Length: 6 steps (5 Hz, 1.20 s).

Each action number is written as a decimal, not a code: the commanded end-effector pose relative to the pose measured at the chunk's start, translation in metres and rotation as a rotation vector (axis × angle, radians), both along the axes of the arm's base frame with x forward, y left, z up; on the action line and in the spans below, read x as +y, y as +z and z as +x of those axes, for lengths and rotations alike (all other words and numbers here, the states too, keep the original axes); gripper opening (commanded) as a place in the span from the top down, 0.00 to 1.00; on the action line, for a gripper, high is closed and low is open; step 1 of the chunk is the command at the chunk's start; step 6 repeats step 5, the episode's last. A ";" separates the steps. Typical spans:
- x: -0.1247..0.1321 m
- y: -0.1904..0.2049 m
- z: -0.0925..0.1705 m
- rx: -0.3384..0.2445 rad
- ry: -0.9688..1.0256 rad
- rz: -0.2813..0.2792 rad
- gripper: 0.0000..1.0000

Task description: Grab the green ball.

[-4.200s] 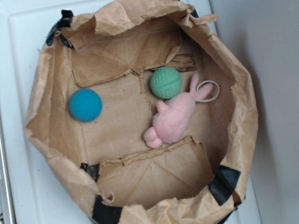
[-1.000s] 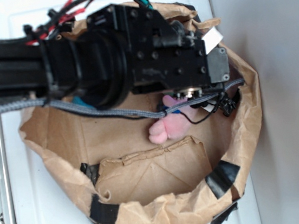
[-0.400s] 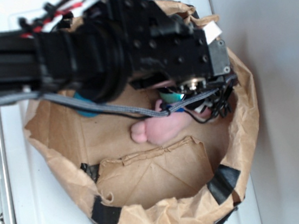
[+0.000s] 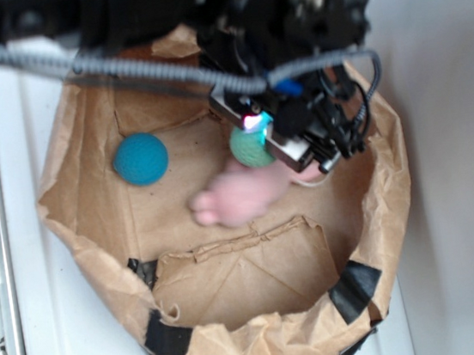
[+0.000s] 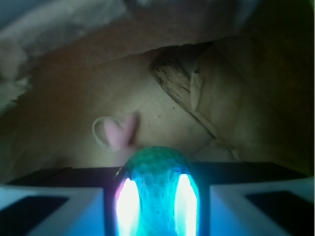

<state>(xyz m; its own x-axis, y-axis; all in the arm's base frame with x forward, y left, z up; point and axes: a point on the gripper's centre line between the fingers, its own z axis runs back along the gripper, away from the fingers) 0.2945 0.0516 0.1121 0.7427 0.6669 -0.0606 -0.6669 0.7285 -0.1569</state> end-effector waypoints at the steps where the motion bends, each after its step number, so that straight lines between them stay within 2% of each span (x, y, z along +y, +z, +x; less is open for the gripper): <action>1: 0.018 0.028 -0.007 -0.086 -0.045 -0.002 1.00; 2: 0.009 0.033 -0.018 -0.159 -0.265 -0.082 1.00; 3: -0.022 0.044 -0.038 -0.312 -0.434 -0.015 1.00; 4: -0.052 0.039 -0.054 -0.379 -0.431 0.117 1.00; 5: -0.059 0.029 -0.055 -0.411 -0.401 0.222 1.00; 6: -0.059 0.029 -0.055 -0.411 -0.401 0.222 1.00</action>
